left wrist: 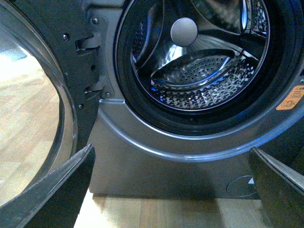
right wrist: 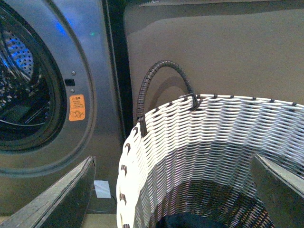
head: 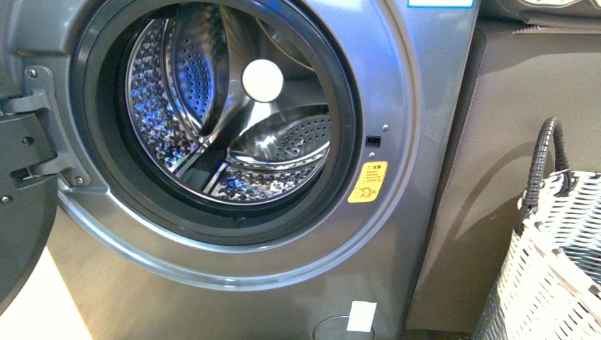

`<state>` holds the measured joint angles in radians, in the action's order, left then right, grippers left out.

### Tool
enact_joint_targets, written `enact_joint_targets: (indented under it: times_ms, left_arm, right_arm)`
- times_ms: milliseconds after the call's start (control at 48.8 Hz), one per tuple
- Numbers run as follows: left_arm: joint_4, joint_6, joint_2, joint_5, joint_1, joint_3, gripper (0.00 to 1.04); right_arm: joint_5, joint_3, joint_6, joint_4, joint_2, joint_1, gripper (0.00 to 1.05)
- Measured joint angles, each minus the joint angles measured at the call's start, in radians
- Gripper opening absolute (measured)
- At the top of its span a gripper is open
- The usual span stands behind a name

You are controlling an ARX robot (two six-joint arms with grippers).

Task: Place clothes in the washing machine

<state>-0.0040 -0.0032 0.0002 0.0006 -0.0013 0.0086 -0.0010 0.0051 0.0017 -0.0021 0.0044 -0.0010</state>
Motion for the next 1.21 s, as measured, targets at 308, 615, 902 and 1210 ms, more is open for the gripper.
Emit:
enact_joint_targets:
  times_ms: [308,615,902,1210]
  left_arm:
    - [0.0,0.0,0.0,0.0,0.0,0.0,0.98]
    - [0.0,0.0,0.0,0.0,0.0,0.0,0.98]
    - [0.0,0.0,0.0,0.0,0.0,0.0,0.98]
    - [0.0,0.0,0.0,0.0,0.0,0.0,0.98]
  right_arm:
    - [0.0,0.0,0.0,0.0,0.0,0.0,0.97]
    - [0.0,0.0,0.0,0.0,0.0,0.0,0.97]
    - [0.0,0.0,0.0,0.0,0.0,0.0,0.97]
    - [0.0,0.0,0.0,0.0,0.0,0.0,0.97]
